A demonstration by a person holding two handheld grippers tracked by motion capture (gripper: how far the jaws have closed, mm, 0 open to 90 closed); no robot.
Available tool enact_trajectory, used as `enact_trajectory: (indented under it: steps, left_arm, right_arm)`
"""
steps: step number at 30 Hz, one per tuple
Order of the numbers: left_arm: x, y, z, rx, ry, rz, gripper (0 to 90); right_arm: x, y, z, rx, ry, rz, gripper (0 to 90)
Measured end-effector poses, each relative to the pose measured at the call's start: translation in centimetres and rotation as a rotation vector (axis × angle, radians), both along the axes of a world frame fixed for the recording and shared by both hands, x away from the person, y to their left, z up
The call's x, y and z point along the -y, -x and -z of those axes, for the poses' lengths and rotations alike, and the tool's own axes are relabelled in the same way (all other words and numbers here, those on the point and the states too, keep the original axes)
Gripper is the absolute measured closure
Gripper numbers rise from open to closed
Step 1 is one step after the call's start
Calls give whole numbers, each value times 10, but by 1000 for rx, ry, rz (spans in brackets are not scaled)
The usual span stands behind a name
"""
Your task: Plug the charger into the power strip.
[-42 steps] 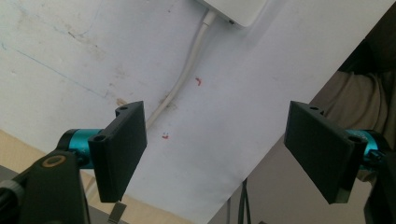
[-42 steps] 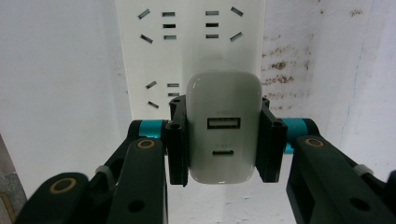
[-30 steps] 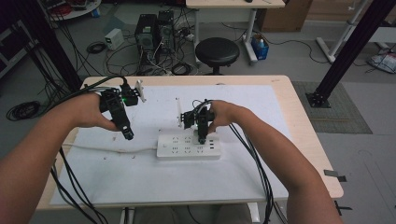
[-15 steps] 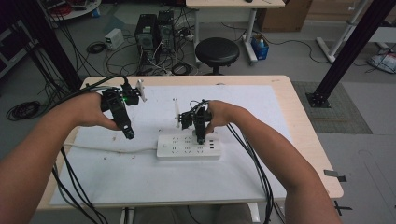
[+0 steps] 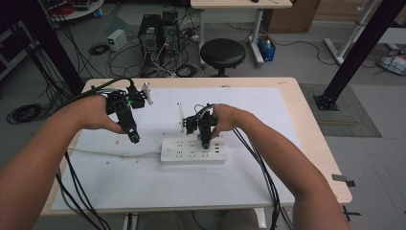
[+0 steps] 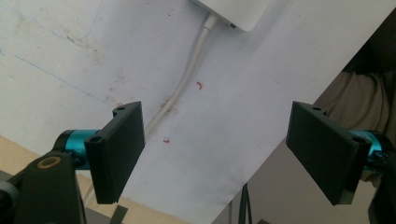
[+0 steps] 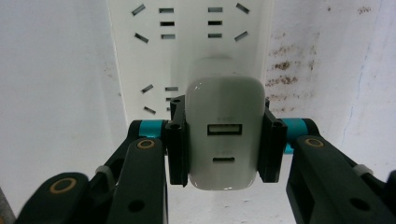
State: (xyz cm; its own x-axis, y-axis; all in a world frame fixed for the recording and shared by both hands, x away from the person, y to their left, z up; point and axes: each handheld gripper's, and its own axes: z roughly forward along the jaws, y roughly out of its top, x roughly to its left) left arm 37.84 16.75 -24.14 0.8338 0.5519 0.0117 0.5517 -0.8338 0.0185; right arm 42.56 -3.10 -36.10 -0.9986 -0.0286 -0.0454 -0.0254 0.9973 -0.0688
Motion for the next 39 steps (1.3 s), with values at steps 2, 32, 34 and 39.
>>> enact_trajectory:
  steps: [2, 32, 34, 39]
  left_arm:
    - [0, 1, 0, 0, 5, -4, 196]
    - [-7, 2, 4, -22, -13, -11, 185]
    - [-8, 2, 4, -21, -8, -10, 185]
    - [-7, 4, 3, -19, -3, -7, 186]
  right_arm:
    - [0, -1, 0, -8, 2, 6, 626]
    - [-4, 6, -4, -50, 16, 15, 303]
    - [-4, 8, -7, -55, 11, 21, 226]
    - [-1, 9, -14, -69, -35, 10, 205]
